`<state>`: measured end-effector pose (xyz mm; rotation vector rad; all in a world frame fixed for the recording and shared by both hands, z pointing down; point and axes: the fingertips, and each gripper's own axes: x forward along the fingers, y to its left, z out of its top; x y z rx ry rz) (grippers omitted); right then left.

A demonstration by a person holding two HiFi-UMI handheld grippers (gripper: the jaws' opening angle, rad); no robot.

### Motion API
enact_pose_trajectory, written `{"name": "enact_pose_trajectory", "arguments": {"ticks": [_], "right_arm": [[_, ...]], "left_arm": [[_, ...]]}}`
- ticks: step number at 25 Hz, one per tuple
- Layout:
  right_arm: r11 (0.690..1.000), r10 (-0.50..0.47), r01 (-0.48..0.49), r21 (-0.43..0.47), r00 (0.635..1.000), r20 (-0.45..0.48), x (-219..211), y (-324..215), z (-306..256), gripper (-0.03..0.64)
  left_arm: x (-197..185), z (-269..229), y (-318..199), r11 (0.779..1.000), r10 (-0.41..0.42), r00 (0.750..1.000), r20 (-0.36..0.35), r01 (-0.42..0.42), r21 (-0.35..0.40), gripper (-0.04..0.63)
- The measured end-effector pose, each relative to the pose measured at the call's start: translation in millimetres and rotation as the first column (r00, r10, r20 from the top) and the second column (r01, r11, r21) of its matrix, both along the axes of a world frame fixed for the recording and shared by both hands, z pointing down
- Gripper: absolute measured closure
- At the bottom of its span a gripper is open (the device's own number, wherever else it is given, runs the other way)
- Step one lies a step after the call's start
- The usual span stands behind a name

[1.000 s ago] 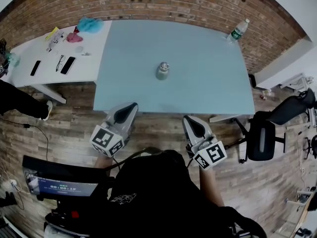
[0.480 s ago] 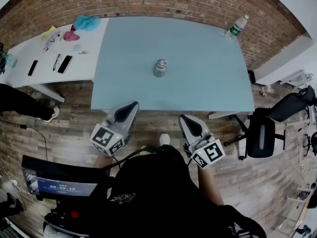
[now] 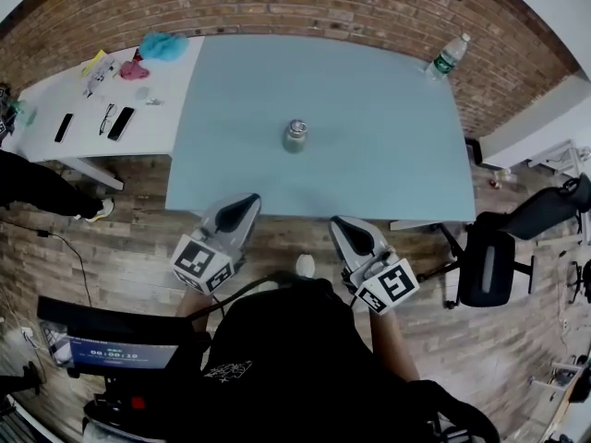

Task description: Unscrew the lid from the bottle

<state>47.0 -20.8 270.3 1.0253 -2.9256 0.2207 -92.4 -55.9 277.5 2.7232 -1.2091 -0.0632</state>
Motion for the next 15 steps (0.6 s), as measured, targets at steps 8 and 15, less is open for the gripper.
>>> {"name": "enact_pose_trajectory", "arguments": {"ticks": [8, 15], "right_arm": [[0.999, -0.035, 0.035, 0.006, 0.999, 0.005, 17.9, -33.5, -4.1, 0.615], [0.998, -0.064, 0.064, 0.004, 0.998, 0.014, 30.9, -54.7, -2.8, 0.615]], "left_arm": [[11.2, -5.3, -29.4, 0.999, -0.049, 0.999, -0.004, 0.049, 0.007, 0.595], [25.8, -6.1, -47.3, 0.997, -0.079, 0.997, 0.024, 0.079, 0.008, 0.595]]}}
